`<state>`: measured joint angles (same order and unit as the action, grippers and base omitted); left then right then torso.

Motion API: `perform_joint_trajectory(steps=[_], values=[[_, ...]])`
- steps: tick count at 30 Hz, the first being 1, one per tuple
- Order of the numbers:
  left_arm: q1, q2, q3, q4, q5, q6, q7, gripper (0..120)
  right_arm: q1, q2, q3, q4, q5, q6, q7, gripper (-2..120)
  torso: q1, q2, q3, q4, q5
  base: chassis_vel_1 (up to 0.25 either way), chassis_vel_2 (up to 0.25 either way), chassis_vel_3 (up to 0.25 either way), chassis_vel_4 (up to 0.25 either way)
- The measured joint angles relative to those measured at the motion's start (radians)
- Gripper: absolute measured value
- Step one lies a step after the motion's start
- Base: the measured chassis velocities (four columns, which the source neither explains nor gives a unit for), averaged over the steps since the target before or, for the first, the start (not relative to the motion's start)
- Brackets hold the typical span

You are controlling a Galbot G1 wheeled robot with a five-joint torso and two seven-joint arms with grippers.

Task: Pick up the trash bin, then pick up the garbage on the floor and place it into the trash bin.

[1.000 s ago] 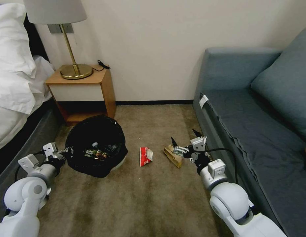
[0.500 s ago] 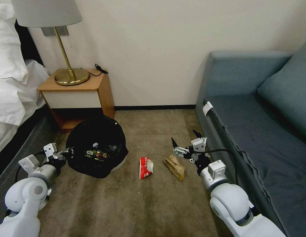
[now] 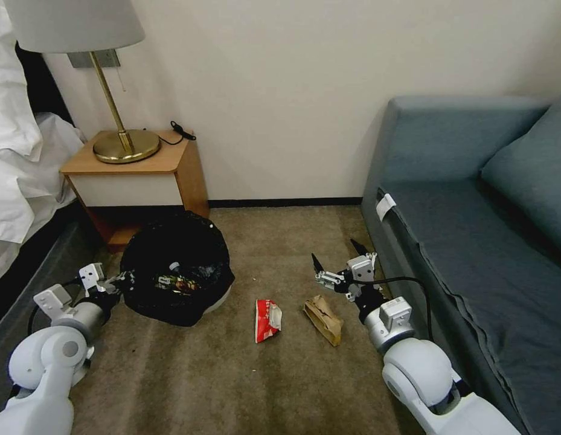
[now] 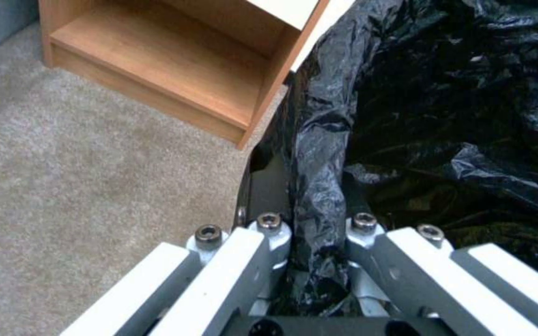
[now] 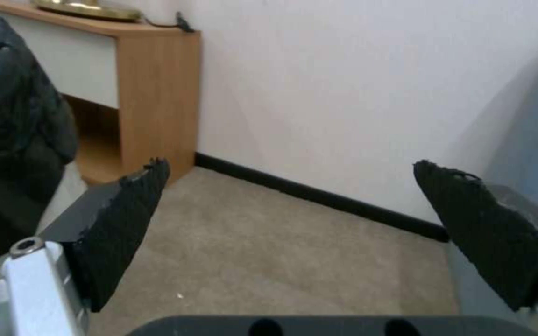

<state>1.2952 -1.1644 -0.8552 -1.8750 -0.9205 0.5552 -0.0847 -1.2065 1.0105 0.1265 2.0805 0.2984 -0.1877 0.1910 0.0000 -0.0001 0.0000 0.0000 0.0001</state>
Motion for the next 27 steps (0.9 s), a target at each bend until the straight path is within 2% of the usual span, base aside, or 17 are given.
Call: perform_joint_trajectory(steps=[1, 4, 8, 10, 13, 14, 15, 17, 21, 27], values=[[0.0, 0.0, 0.0, 0.0, 0.0, 0.0, 0.0, 4, 0.0, 0.0, 0.0, 0.0, 0.0, 0.0, 0.0, 100, 0.0, 0.0, 0.0, 0.0, 0.0, 0.0, 0.0, 0.0, 0.0], [0.003, 0.008, -0.001, 0.009, 0.0, -0.001, 0.01, 4, 0.072, -0.053, -0.053, -0.024, 0.117, -0.023, 0.012, 100, 0.0, 0.0, 0.0, 0.0001, 0.0001, 0.0, 0.0, 0.0, 0.0], [0.005, 0.009, -0.001, 0.015, 0.0, -0.003, 0.015, 4, 0.137, -0.103, -0.112, -0.045, 0.199, -0.042, 0.027, 100, 0.0, 0.0, 0.0, 0.0001, -0.0002, 0.0, 0.0, 0.0, 0.0], [0.008, 0.005, 0.001, 0.019, 0.001, -0.005, 0.021, 4, 0.266, -0.17, -0.249, -0.092, 0.345, -0.073, 0.065, 100, 0.0, 0.0, 0.0, 0.0, 0.0001, 0.0, 0.0, 0.0, 0.0], [0.01, 0.004, 0.003, 0.019, 0.001, -0.006, 0.022, 4, 0.318, -0.187, -0.298, -0.112, 0.406, -0.086, 0.078, 100, 0.0, 0.0, 0.0, 0.0, -0.0002, 0.0, 0.0, 0.0, 0.0], [0.016, 0.002, 0.008, 0.009, 0.002, -0.006, 0.023, 4, 0.4, -0.201, -0.374, -0.15, 0.48, -0.104, 0.084, 100, 0.0, 0.0, 0.0, 0.0001, 0.0001, 0.0, 0.0, 0.0, 0.0], [0.016, 0.002, 0.008, 0.009, 0.002, -0.006, 0.023, 4, 0.4, -0.201, -0.374, -0.15, 0.48, -0.104, 0.084, 100, 0.0, 0.0, 0.0, 0.0001, 0.0001, 0.0, 0.0, 0.0, 0.0], [0.024, -0.001, 0.014, -0.007, 0.002, -0.006, 0.025, 4, 0.52, -0.219, -0.484, -0.208, 0.552, -0.119, 0.082, 100, 0.0, 0.0, 0.0, 0.0002, -0.0005, 0.0, 0.0, 0.0, 0.0], [0.026, -0.005, 0.019, -0.017, 0.002, -0.006, 0.025, 4, 0.594, -0.221, -0.568, -0.27, 0.587, -0.129, 0.048, 100, 0.0, 0.0, 0.0, 0.0002, 0.0002, 0.0, 0.0, 0.0, 0.0], [0.012, 0.001, 0.024, -0.011, -0.004, -0.006, 0.027, 4, 0.701, -0.215, -0.701, -0.43, 0.619, -0.133, -0.069, 100, 0.0, 0.0, 0.0, 0.0001, -0.0002, 0.0, 0.0, 0.0, 0.0]])
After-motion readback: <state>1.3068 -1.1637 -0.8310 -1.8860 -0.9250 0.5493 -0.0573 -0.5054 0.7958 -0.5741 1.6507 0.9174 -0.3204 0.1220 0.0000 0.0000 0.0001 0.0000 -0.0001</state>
